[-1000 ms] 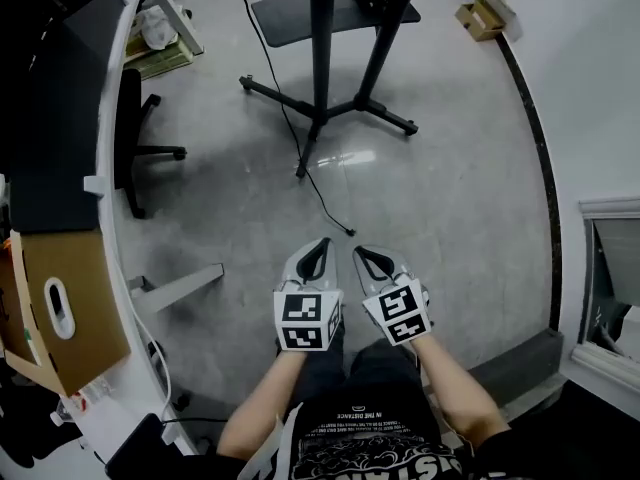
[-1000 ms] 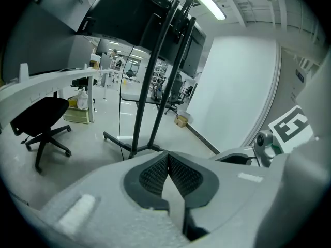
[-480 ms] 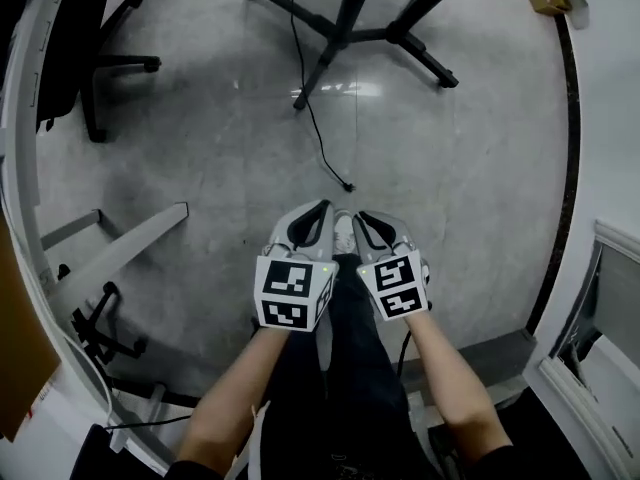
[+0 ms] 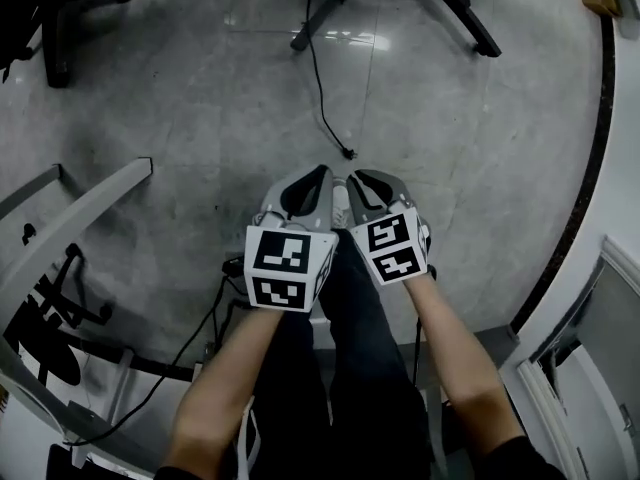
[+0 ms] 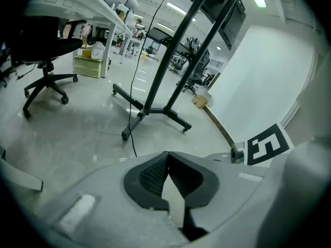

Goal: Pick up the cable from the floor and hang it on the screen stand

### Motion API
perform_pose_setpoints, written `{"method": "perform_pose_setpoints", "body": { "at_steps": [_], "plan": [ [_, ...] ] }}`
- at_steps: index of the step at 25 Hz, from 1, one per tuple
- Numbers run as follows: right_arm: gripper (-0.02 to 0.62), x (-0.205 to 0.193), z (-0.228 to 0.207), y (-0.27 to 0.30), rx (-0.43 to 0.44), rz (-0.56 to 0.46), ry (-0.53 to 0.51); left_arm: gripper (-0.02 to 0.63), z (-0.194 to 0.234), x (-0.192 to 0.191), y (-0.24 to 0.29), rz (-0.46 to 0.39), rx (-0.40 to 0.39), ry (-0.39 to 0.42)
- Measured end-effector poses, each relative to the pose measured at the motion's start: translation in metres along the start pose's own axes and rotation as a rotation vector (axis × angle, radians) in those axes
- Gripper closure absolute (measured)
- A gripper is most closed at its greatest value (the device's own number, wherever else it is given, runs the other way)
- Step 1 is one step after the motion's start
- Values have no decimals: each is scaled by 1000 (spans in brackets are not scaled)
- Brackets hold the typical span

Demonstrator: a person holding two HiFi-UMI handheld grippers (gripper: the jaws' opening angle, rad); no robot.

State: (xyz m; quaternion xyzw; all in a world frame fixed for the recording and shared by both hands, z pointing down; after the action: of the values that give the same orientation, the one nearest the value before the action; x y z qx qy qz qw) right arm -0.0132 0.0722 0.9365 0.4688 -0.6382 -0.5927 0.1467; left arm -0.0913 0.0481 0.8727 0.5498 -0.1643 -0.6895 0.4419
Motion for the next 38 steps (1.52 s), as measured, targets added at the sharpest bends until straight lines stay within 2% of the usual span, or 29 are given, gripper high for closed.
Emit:
{"method": "perform_pose_setpoints", "body": {
  "at_steps": [11, 21, 33, 36, 38],
  "plan": [
    [538, -45, -40, 115, 0, 94, -18, 603, 58, -55, 78, 12, 8, 6],
    [529, -89, -62, 198, -5, 165, -83, 603, 91, -81, 127, 18, -6, 36],
    [524, -120, -75, 246, -29, 225, -99, 603, 111, -92, 151, 27, -25, 76],
    [575, -120, -77, 250, -43, 225, -109, 603, 113, -91, 154, 26, -28, 80],
    [578, -117, -77, 249, -47, 221, -112, 603, 115, -90, 154, 27, -26, 85]
  ]
}}
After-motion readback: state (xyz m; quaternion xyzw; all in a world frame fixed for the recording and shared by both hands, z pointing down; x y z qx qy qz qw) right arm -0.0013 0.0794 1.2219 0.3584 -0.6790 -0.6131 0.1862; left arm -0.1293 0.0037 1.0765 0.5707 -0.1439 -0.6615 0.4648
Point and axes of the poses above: the fingertips, and each gripper's own axes: y forward along the fingers, z to its left, x out of its top, the point moved 2 cm from there along -y, backward along the fingers, and after that the axes turned 11 degrees about y, right-handed, at the moved point
